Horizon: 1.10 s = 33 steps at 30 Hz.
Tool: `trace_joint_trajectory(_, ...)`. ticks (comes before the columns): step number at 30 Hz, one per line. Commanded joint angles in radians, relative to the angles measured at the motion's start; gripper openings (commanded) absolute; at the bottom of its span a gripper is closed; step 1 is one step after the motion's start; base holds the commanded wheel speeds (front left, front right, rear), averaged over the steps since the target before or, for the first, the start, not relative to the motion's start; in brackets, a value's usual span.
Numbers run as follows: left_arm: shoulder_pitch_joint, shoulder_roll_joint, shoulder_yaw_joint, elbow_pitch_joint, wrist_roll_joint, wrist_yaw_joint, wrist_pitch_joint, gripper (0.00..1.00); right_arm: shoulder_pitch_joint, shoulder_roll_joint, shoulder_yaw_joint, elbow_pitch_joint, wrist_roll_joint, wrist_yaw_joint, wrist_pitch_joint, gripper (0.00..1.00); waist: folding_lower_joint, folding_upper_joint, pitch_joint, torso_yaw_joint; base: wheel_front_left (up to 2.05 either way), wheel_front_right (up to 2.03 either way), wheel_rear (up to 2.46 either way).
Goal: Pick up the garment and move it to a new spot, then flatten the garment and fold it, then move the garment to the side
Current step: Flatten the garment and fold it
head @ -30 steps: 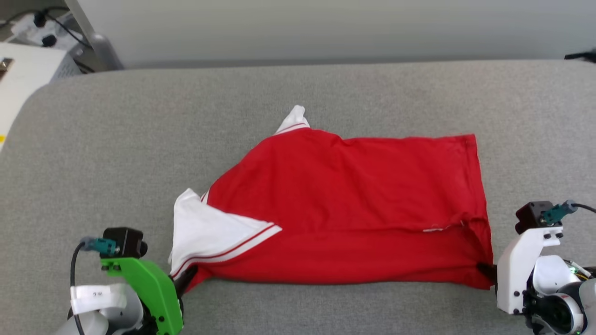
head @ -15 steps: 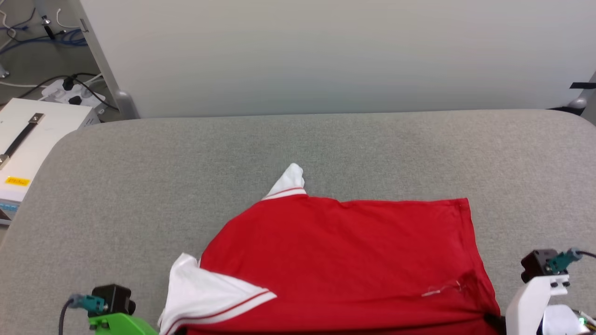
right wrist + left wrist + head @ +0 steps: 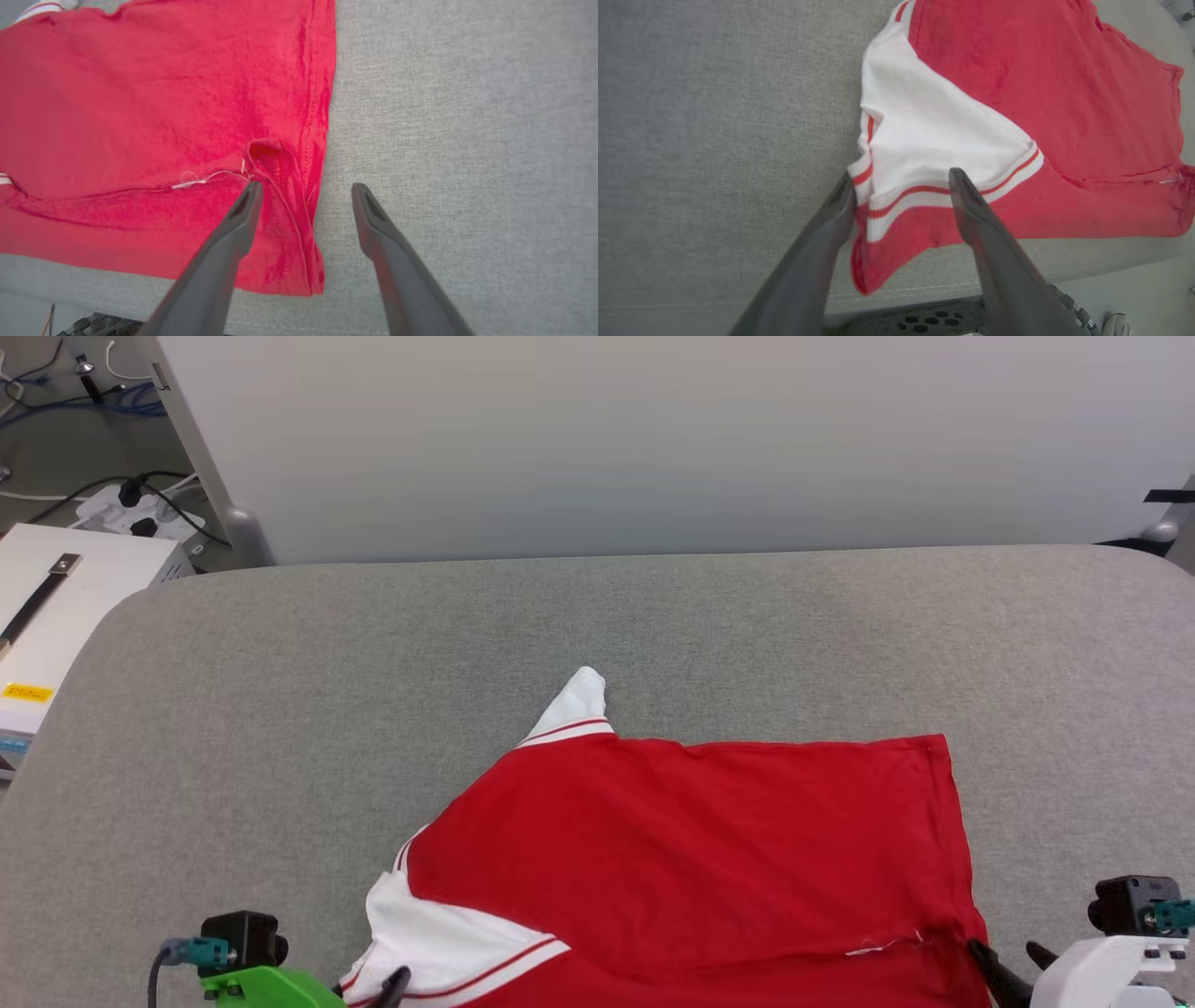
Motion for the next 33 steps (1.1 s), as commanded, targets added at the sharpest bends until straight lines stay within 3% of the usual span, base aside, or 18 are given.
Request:
trace_joint_trajectory(1, -0.028, -0.006, 0.009, 0.005, 0.029, -0.007, -0.025, 1.00, -0.009, 0.003, 0.001, -0.007, -0.008, -0.001, -0.061, 1.00, 0.0000, 0.0000, -0.001, -0.005, 0.00, 0.00, 0.00)
trace_joint_trajectory(7, -0.075, -0.008, 0.037, -0.012, 0.107, -0.001, -0.145, 1.00, -0.025, 0.024, -0.001, -0.053, -0.057, -0.001, -0.309, 1.00, 0.0000, 0.0000, -0.006, -0.016, 0.00, 0.00, 0.00)
trace_joint_trajectory(11, -0.116, -0.017, 0.055, -0.033, 0.176, 0.021, -0.239, 1.00, -0.042, 0.042, -0.008, -0.086, -0.116, -0.001, -0.405, 1.00, 0.0000, 0.0000, 0.004, -0.026, 0.00, 0.00, 0.00)
trace_joint_trajectory(22, -0.269, -0.058, 0.081, -0.046, 0.296, 0.059, -0.393, 1.00, -0.119, 0.112, 0.005, -0.246, -0.209, -0.001, -0.477, 1.00, 0.0000, 0.0000, 0.129, -0.061, 0.00, 0.00, 0.00)
trace_joint_trajectory(26, -0.358, -0.066, 0.073, -0.017, 0.304, 0.035, -0.377, 1.00, -0.156, 0.120, 0.009, -0.272, -0.213, -0.001, -0.475, 1.00, 0.0000, 0.0000, 0.193, -0.078, 0.00, 0.00, 0.00)
trace_joint_trajectory(33, -0.609, -0.075, 0.026, 0.090, 0.281, -0.094, -0.255, 1.00, -0.229, 0.129, 0.010, -0.267, -0.208, -0.001, -0.486, 1.00, 0.0000, 0.0000, 0.295, -0.119, 0.00, 0.00, 0.00)
